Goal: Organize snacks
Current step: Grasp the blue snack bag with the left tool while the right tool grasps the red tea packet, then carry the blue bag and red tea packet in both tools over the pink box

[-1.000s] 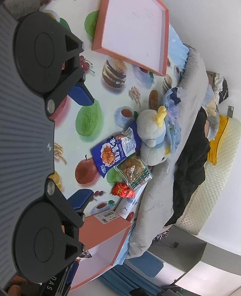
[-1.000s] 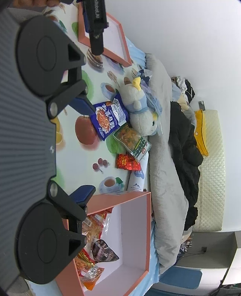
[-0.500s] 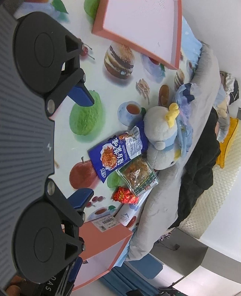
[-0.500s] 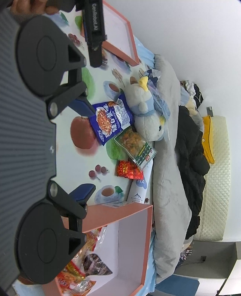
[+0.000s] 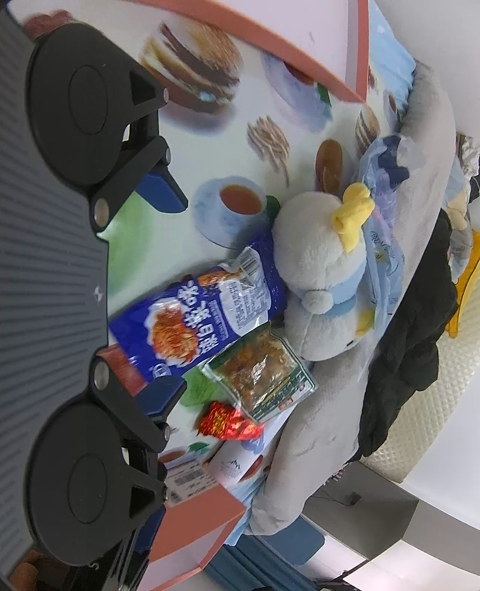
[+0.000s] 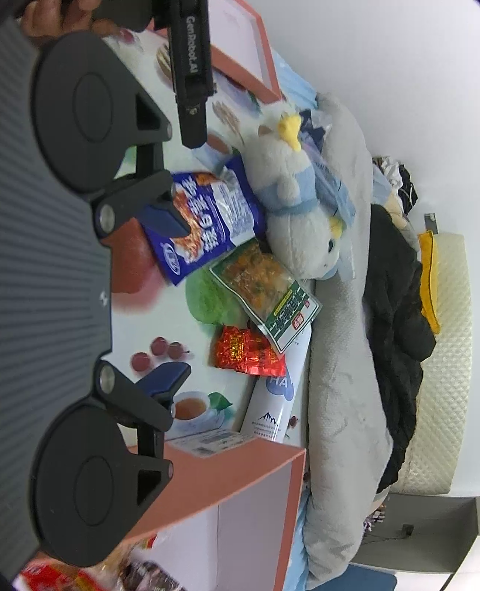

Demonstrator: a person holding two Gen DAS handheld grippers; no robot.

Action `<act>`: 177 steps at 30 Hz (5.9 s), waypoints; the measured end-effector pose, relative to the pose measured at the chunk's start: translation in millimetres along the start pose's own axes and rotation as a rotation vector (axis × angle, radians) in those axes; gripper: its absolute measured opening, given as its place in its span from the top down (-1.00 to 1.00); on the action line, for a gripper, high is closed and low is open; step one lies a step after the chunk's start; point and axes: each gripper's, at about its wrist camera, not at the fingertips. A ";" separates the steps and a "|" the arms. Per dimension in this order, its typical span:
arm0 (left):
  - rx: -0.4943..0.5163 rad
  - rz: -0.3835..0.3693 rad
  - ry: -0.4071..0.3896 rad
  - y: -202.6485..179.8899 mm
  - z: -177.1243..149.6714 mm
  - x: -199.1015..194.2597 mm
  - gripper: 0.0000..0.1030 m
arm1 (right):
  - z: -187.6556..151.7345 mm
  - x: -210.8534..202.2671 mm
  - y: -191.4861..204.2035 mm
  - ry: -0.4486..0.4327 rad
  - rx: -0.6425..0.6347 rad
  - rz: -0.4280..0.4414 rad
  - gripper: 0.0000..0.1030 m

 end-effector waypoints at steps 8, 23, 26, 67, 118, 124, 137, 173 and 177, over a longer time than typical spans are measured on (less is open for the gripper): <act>0.022 0.016 0.009 6.7 16.0 58.0 -0.88 | 13.9 60.5 -7.6 0.009 0.023 -0.043 -0.29; 0.082 0.072 -0.006 -5.0 28.2 108.1 -0.88 | 29.0 133.5 -20.7 0.015 0.066 -0.143 -0.27; 0.099 0.103 -0.005 -9.3 30.5 112.9 -0.82 | 29.3 142.5 -21.0 0.021 0.060 -0.157 -0.28; 0.054 -0.020 0.042 -25.1 -28.0 5.2 0.51 | -13.2 20.9 -10.4 0.089 -0.028 -0.143 -0.08; 0.087 -0.046 -0.085 -92.9 0.5 -133.1 0.52 | 2.4 -125.2 -15.8 0.039 -0.018 -0.043 -0.08; 0.118 -0.079 -0.112 -110.3 17.5 -142.5 0.52 | 15.0 -140.1 -21.8 0.001 0.008 -0.043 -0.08; 0.197 -0.174 -0.201 -174.0 82.9 -150.2 0.52 | 69.1 -173.7 -55.4 -0.131 0.063 -0.074 -0.08; 0.465 -0.347 0.095 -382.5 100.8 47.8 0.51 | 80.3 -113.2 -249.9 0.028 0.254 -0.303 -0.08; 0.459 -0.350 0.114 -383.3 98.4 55.1 0.49 | 77.5 -108.3 -254.6 0.039 0.264 -0.305 -0.10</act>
Point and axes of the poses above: each gripper's, at about its wrist camera, not at the fingertips, and x roughly the way its jaws point, y to its left, z to its top, and after that the axes turned 15 degrees about x, right-handed
